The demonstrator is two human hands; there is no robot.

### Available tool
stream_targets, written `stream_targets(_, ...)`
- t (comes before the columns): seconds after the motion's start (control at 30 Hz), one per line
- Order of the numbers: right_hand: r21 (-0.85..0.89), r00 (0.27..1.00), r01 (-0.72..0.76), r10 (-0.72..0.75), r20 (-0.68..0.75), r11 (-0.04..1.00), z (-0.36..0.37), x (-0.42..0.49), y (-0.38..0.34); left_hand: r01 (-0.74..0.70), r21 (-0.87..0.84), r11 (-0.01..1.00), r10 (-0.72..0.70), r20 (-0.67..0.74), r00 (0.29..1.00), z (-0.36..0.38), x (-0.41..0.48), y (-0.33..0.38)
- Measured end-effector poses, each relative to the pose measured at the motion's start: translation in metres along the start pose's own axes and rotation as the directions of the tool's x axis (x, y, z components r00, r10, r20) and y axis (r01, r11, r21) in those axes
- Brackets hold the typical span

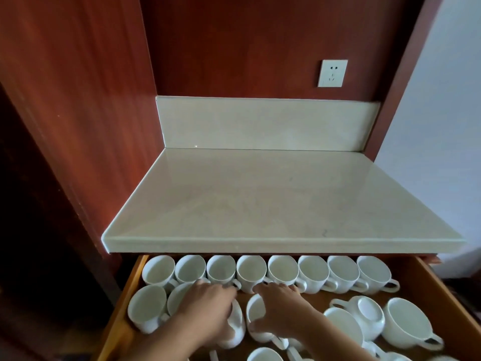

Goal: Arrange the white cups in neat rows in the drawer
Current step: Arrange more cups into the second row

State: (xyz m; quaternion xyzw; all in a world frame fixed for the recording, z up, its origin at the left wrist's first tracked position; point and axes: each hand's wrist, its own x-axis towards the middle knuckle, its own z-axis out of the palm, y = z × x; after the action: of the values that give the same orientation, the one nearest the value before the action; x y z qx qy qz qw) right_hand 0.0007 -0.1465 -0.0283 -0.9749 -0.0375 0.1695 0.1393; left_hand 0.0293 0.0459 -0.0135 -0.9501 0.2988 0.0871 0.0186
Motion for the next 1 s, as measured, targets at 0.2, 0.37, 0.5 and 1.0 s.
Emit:
stream_targets(0.2,0.284,0.995,-0.023,0.048,-0.084,0.959,-0.029,0.003,0.008,0.262,-0.445,0.857,-0.221,0.143,0.965,-0.041,-0.016,-0.017)
stream_targets(0.37,0.770,0.994,0.101,-0.029,-0.106,0.630,-0.043,0.005,-0.005,0.279,-0.864,0.419,-0.281,0.168,0.945,-0.049,-0.023,-0.051)
stream_targets(0.5,0.853,0.970,0.217,-0.205,-0.133,0.474,-0.057,-0.002,-0.019,0.155,-0.946,-0.284,-0.185,0.213,0.959,-0.045,-0.027,-0.053)
stream_targets(1.0,0.257,0.992,0.016,0.018,-0.127,0.966,-0.034,0.006,-0.067,0.102,-0.555,0.826,-0.197,-0.114,0.974,0.010,-0.049,-0.100)
